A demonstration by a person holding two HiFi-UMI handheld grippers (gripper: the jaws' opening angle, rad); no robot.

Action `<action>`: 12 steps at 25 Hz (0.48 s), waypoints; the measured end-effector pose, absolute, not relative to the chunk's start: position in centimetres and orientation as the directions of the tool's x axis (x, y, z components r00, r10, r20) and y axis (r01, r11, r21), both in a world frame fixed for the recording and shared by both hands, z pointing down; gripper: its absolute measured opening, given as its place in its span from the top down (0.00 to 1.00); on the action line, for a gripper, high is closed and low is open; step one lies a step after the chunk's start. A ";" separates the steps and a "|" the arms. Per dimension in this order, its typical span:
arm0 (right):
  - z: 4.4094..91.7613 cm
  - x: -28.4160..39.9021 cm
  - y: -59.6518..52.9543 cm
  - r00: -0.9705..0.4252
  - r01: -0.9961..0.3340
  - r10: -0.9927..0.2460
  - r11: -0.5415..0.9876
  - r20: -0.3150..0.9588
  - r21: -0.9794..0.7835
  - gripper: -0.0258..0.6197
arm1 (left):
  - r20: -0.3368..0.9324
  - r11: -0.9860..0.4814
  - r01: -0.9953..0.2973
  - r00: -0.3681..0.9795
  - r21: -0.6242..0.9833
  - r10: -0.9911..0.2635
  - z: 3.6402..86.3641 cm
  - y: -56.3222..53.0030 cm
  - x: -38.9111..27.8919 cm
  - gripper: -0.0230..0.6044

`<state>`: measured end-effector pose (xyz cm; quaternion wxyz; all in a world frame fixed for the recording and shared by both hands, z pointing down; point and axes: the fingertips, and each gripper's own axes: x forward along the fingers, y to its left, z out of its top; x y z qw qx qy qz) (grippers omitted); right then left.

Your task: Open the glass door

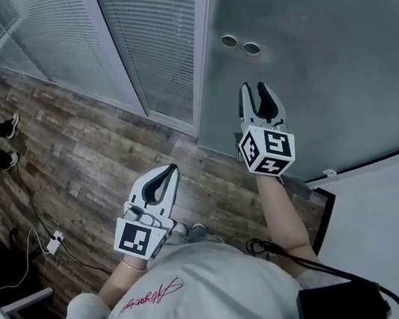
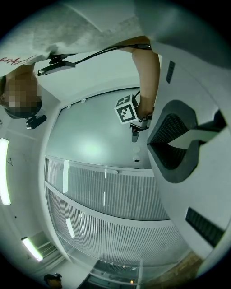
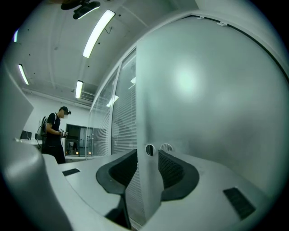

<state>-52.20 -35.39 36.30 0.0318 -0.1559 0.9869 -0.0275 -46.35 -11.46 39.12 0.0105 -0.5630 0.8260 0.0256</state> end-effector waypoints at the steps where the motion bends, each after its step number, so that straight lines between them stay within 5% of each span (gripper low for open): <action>1: 36.3 -53.1 -36.0 -0.945 -0.320 -0.324 0.945 -0.052 -0.069 0.76 | -0.039 0.366 -0.930 -0.367 0.029 -0.930 39.2 -11.3 -46.8 0.94; 12: 37.6 -61.7 -41.3 -0.866 -0.500 -0.500 0.865 -0.003 -0.048 0.73 | -0.001 0.342 -0.940 -0.342 0.001 -0.940 38.8 -10.0 -51.6 0.94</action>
